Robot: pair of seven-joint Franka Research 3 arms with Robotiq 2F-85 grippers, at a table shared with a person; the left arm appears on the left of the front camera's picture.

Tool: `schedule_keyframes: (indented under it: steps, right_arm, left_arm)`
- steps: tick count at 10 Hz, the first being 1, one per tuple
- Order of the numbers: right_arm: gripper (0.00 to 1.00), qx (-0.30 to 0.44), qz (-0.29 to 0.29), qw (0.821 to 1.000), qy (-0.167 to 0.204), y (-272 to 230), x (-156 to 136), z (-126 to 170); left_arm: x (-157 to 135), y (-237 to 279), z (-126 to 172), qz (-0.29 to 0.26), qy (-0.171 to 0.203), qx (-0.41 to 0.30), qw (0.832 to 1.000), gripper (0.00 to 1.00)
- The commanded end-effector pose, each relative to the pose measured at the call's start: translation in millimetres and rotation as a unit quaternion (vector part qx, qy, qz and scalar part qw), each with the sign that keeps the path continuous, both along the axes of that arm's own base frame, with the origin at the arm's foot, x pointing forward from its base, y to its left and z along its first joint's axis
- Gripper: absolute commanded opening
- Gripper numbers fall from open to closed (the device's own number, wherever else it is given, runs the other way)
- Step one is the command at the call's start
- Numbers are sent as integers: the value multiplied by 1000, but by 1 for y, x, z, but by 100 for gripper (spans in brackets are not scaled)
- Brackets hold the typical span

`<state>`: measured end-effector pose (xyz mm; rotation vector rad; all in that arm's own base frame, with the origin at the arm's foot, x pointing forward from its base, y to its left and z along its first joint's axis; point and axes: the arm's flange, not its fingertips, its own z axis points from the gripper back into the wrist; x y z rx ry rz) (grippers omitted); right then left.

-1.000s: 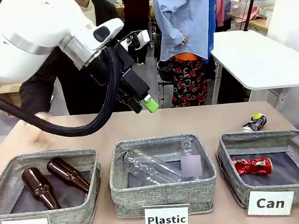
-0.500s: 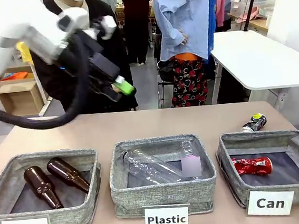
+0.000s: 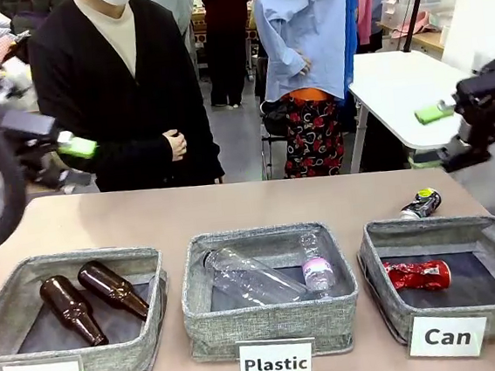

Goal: Sort the can waste into the basket.
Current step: Pick up the can waste from the table and place it in the right Fabric basket.

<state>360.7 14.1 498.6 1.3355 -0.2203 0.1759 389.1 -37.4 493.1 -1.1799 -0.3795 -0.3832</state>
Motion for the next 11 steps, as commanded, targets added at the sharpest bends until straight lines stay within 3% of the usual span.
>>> schedule_keyframes:
  steps: [1,2,3,4,11]
  right_arm:
    - [100,96,37,994,-34,-10,19,0]
    - [100,82,16,994,-66,-16,17,1]
    - [100,-21,-24,993,-116,-22,9,5]
    - [100,72,16,997,-29,-4,18,-2]
    - [100,72,16,997,-29,-4,18,-2]
  left_arm:
    - [-28,48,-37,152,39,-110,982,100]
    - [-41,73,-52,232,37,-96,967,100]
    - [-42,82,-57,265,24,-73,961,100]
    - [-26,69,-52,142,54,-75,985,100]
    - [-26,69,-52,142,54,-75,985,100]
